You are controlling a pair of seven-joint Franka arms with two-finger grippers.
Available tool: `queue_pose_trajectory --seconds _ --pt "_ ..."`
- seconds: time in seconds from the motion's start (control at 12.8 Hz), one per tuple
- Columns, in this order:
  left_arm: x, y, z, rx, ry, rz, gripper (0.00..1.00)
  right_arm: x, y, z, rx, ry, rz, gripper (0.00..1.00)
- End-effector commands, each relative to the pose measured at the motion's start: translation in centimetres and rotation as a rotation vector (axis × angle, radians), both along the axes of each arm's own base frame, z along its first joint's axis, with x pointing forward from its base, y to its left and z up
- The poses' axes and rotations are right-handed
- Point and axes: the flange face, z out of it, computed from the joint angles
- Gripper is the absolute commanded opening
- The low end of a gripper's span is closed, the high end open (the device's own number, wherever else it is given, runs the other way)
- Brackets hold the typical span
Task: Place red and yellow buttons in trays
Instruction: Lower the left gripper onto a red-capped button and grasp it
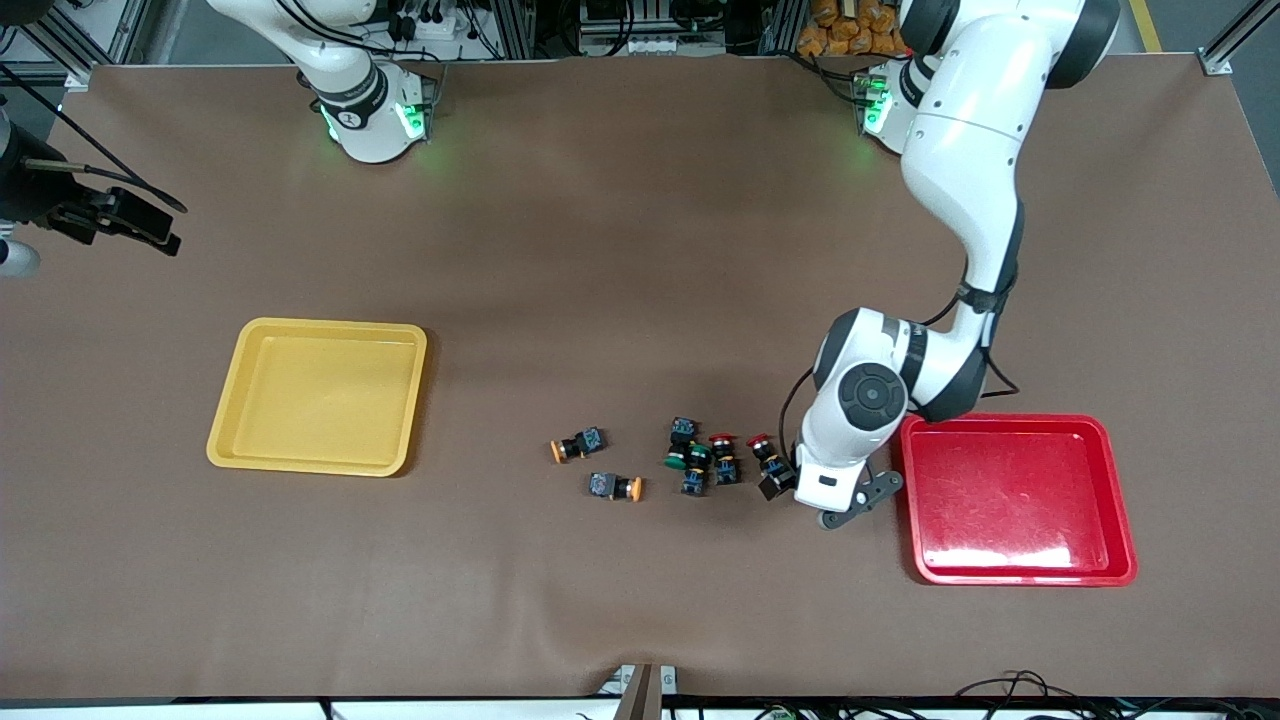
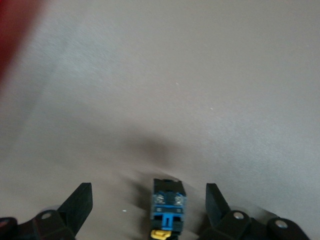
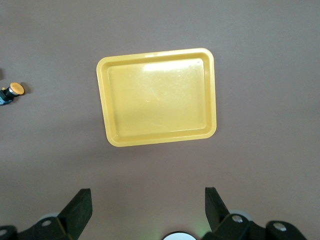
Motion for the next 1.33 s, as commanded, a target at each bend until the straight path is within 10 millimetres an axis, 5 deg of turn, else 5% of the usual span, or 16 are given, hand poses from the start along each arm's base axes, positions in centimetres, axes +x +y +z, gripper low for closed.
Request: queue_pose_trajectory --seconds 0.0,0.47,0.7,0.86,1.09,1.25 --pt "-0.4 -2.4 -1.2 -0.022 -0.038 0.022 1.00 -0.7 -0.2 0.4 0.005 -0.007 0.001 1.00" --pt "-1.6 -4.4 -3.7 -0.013 -0.046 -0.006 1.00 -0.7 -0.1 0.4 0.007 -0.004 0.000 1.00" --pt "-1.5 -4.3 -3.5 -0.009 -0.045 -0.008 0.49 -0.7 -0.2 0.4 0.005 -0.005 -0.002 1.00" --pt "-1.3 -4.1 -3.2 -0.008 -0.049 -0.002 0.24 -0.7 -0.2 0.4 0.007 -0.005 0.000 1.00" --pt "-0.6 -2.9 -2.5 0.008 -0.065 0.011 0.00 -0.7 -0.2 0.4 0.007 -0.005 -0.002 1.00" --pt "0.1 -1.8 -1.7 0.022 -0.083 0.013 0.00 -0.7 -0.2 0.3 0.007 -0.004 -0.002 1.00"
